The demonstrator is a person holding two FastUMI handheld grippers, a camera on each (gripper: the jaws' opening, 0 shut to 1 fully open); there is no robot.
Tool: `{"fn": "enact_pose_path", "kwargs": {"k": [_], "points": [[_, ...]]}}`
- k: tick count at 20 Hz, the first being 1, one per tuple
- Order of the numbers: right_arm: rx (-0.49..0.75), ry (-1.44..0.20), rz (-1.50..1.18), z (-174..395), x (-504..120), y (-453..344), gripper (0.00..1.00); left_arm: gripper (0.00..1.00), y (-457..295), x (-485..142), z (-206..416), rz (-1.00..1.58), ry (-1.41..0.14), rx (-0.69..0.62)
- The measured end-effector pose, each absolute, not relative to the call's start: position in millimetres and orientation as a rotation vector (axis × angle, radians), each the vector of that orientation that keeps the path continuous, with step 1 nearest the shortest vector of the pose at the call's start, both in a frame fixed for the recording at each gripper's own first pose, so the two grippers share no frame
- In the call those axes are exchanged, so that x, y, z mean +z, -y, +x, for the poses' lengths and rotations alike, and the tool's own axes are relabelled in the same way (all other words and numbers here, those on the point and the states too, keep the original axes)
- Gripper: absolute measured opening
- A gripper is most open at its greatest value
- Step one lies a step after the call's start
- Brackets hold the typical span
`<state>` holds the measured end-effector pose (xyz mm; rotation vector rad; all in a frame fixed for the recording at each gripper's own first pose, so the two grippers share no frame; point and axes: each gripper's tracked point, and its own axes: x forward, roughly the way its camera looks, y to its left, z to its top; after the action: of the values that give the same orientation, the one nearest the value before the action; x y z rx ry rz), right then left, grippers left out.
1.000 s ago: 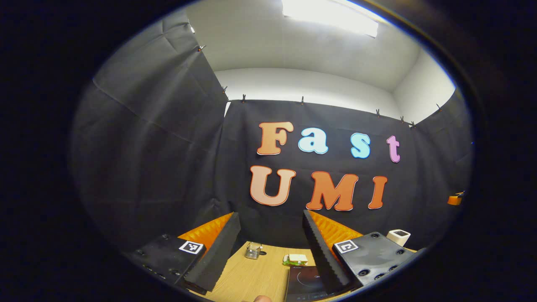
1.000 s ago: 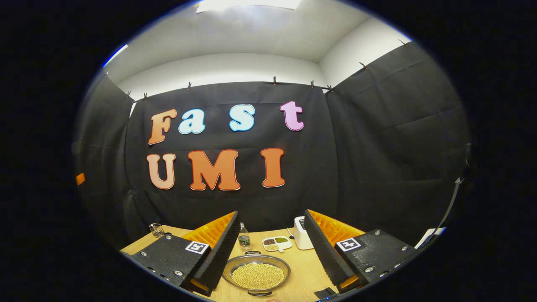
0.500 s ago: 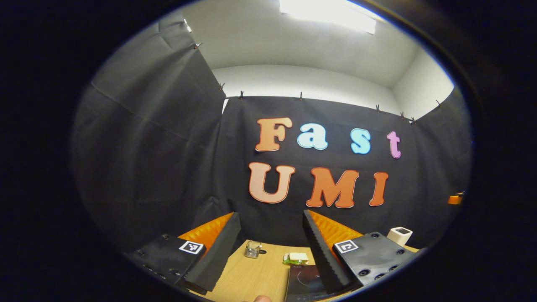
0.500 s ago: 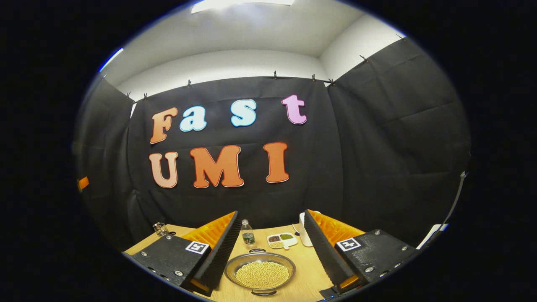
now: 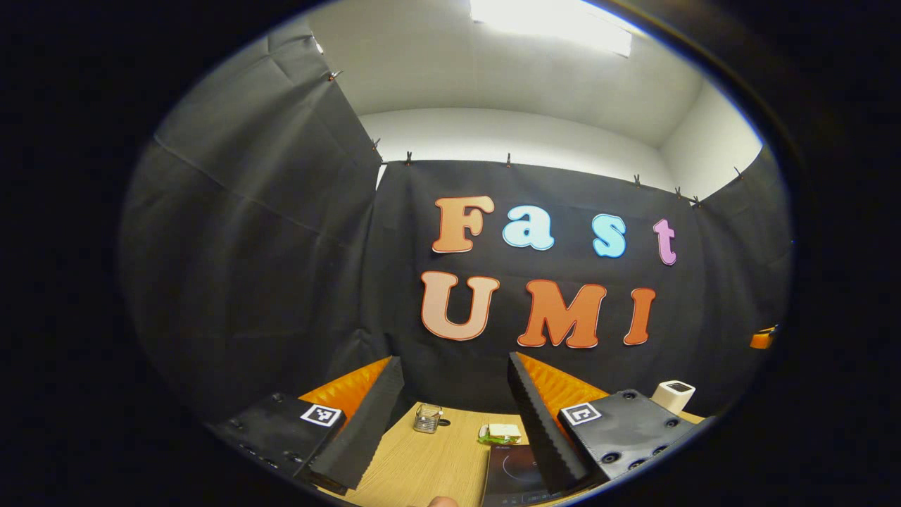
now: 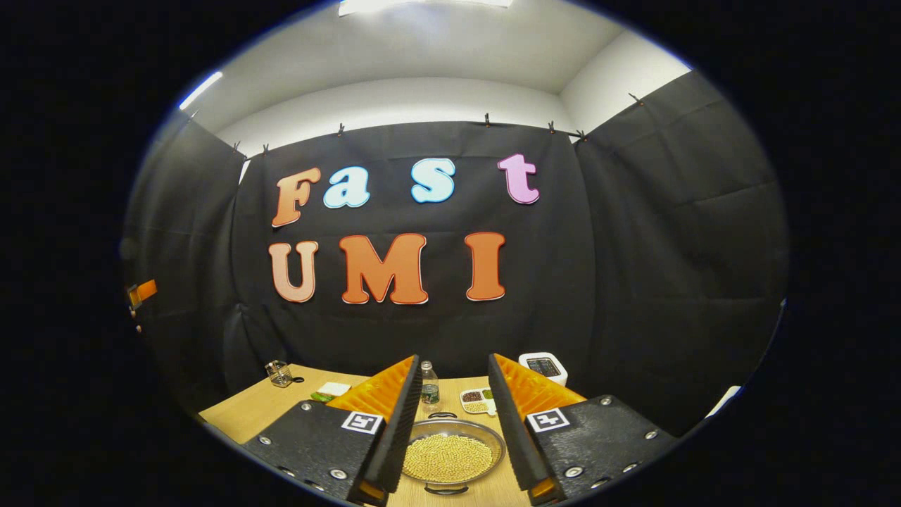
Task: First push the handle of the pot to place it horizontally, then grasp the pot with both hands and set it on the induction cooktop.
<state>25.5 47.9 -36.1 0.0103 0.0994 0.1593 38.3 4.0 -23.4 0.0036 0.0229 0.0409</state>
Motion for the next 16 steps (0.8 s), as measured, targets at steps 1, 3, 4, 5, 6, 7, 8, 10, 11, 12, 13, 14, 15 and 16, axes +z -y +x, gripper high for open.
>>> {"fn": "enact_pose_path", "kwargs": {"k": [1,3,4,5,6,7,8,10,11,12,13,14,15,16], "points": [[0.164,-0.102,0.003,24.9,-38.2,-48.3,0.54,0.98,-2.1,-23.9,38.7,0.002,-0.024,0.035],[0.169,-0.106,-0.010,24.6,-41.5,-51.9,0.47,0.98,0.3,-26.0,39.6,-0.001,-0.029,0.026],[0.172,-0.114,-0.009,25.0,-44.5,-53.9,0.45,0.98,0.8,-25.7,39.9,0.000,-0.030,0.023],[0.180,-0.120,-0.004,24.1,-48.2,-57.9,0.36,0.98,1.8,-25.6,40.3,0.002,-0.031,0.020],[0.187,-0.130,-0.001,23.3,-51.5,-61.0,0.39,0.98,1.9,-26.7,40.6,0.004,-0.030,0.019],[0.191,-0.141,-0.001,23.0,-56.0,-62.4,0.35,0.98,2.3,-27.6,41.3,0.005,-0.031,0.019],[0.194,-0.153,-0.009,22.9,-60.9,-63.7,0.33,0.98,1.9,-28.1,42.0,0.005,-0.032,0.017],[0.196,-0.173,-0.027,23.7,-71.1,-66.3,0.25,0.98,2.1,-30.7,40.7,-0.001,-0.036,0.012],[0.200,-0.182,-0.033,22.7,-76.2,-68.1,0.20,0.98,3.6,-30.8,40.2,-0.007,-0.038,0.004],[0.199,-0.189,-0.037,22.0,-80.8,-69.4,0.18,0.98,6.1,-31.6,40.4,-0.014,-0.038,-0.004],[0.194,-0.194,-0.040,21.4,-85.6,-68.8,0.13,0.98,6.6,-31.1,39.9,-0.018,-0.038,-0.010],[0.189,-0.202,-0.040,20.9,-91.0,-68.2,0.11,0.98,6.8,-31.9,40.4,-0.017,-0.039,-0.011],[0.193,-0.216,-0.035,20.6,-98.1,-70.1,0.06,0.98,5.5,-31.6,40.6,-0.014,-0.039,-0.011],[0.200,-0.232,-0.030,18.5,-104.3,-73.8,0.04,0.98,5.7,-31.8,40.0,-0.010,-0.039,-0.011]]}}
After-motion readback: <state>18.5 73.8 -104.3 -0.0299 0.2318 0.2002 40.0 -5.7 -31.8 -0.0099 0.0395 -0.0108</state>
